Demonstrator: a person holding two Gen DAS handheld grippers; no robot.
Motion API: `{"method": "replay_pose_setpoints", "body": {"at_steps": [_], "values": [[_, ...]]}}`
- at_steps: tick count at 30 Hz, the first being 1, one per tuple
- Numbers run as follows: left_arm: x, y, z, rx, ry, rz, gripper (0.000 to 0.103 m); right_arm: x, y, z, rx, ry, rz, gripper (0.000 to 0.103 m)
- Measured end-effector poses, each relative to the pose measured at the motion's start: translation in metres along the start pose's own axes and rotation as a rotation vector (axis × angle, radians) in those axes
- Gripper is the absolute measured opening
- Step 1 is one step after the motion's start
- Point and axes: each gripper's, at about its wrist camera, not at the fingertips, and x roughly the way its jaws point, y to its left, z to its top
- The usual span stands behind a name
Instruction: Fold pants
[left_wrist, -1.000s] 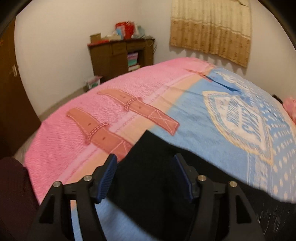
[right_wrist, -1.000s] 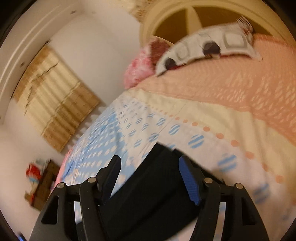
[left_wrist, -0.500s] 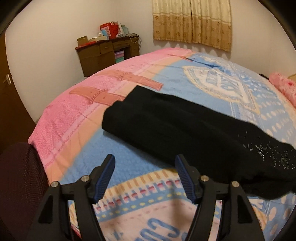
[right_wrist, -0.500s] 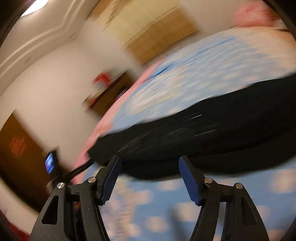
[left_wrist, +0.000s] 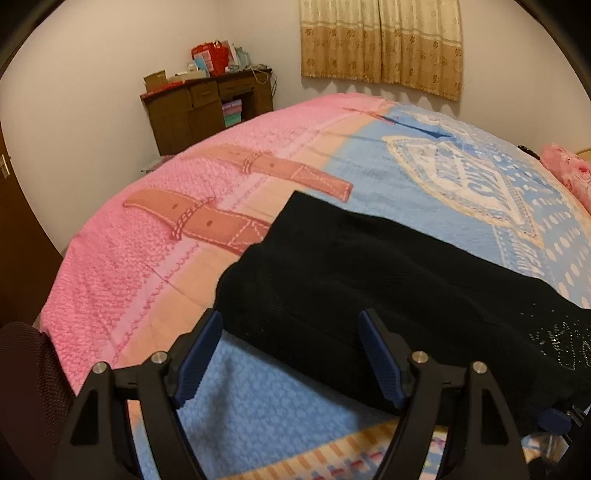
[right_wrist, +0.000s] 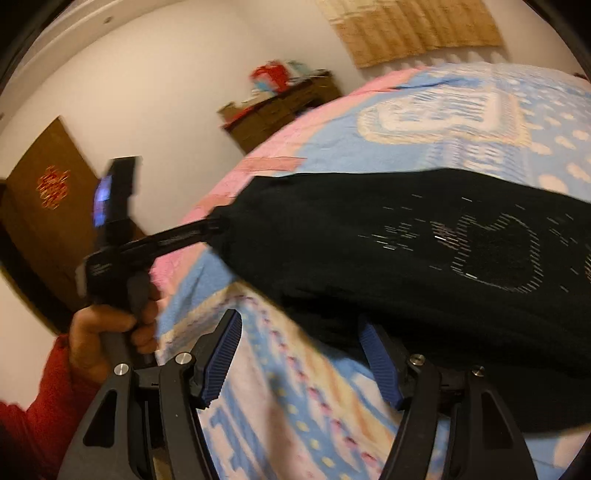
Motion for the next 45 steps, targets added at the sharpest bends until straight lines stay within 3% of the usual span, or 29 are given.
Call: {"method": "replay_pose_setpoints", "body": {"at_steps": [5, 8, 9, 11, 15, 17, 20, 22, 25, 29, 31, 33, 36, 38, 42, 45], "values": [[0.008, 0.006, 0.002, -0.017, 0.007, -0.009, 0.078, 0.008, 0.004, 0.013, 0.018, -0.043, 0.062, 0.068], [0.013, 0.008, 0.003, -0.016, 0.010, -0.001, 0.078, 0.033, 0.030, 0.002, -0.020, 0.088, 0.131, 0.069], [0.014, 0.009, 0.003, -0.017, 0.011, 0.001, 0.078, 0.034, 0.038, -0.004, -0.047, 0.106, 0.119, 0.077], [0.017, 0.011, 0.002, -0.024, 0.017, 0.005, 0.078, 0.025, 0.044, -0.017, -0.065, 0.092, 0.127, 0.080], [0.022, 0.019, -0.002, -0.057, 0.037, 0.010, 0.079, 0.004, 0.018, -0.027, 0.103, 0.098, 0.198, 0.080], [0.018, 0.022, -0.003, -0.073, 0.036, 0.017, 0.079, -0.014, 0.015, -0.033, 0.122, 0.105, 0.190, 0.080], [0.003, 0.021, -0.001, -0.086, -0.007, 0.070, 0.079, -0.044, 0.016, -0.028, 0.105, 0.027, 0.192, 0.080], [-0.009, 0.012, 0.000, -0.079, -0.046, 0.102, 0.079, -0.066, 0.013, -0.015, 0.079, -0.061, 0.141, 0.080], [-0.015, -0.001, 0.002, -0.059, -0.069, 0.083, 0.079, -0.076, -0.001, 0.005, 0.056, -0.129, 0.033, 0.080], [-0.004, -0.023, -0.002, 0.027, -0.049, 0.105, 0.079, -0.050, -0.023, 0.018, 0.047, -0.076, -0.066, 0.080], [0.010, -0.022, -0.011, 0.074, -0.027, 0.199, 0.079, -0.043, -0.031, 0.011, 0.060, -0.014, -0.106, 0.080], [0.013, -0.006, -0.019, 0.052, -0.043, 0.181, 0.086, -0.051, -0.040, -0.002, 0.070, -0.032, -0.074, 0.078], [0.014, 0.010, -0.020, 0.042, -0.037, 0.208, 0.099, -0.073, -0.048, -0.015, 0.029, -0.059, -0.126, 0.077], [0.014, 0.012, -0.019, 0.061, -0.030, 0.218, 0.100, -0.087, -0.062, -0.018, 0.061, -0.082, -0.127, 0.077], [0.008, 0.001, -0.018, 0.164, -0.041, 0.295, 0.100, -0.092, -0.066, -0.009, 0.110, -0.103, -0.226, 0.078], [-0.005, -0.006, -0.020, 0.244, -0.070, 0.359, 0.100, -0.092, -0.044, -0.006, 0.053, -0.127, -0.131, 0.079]]}}
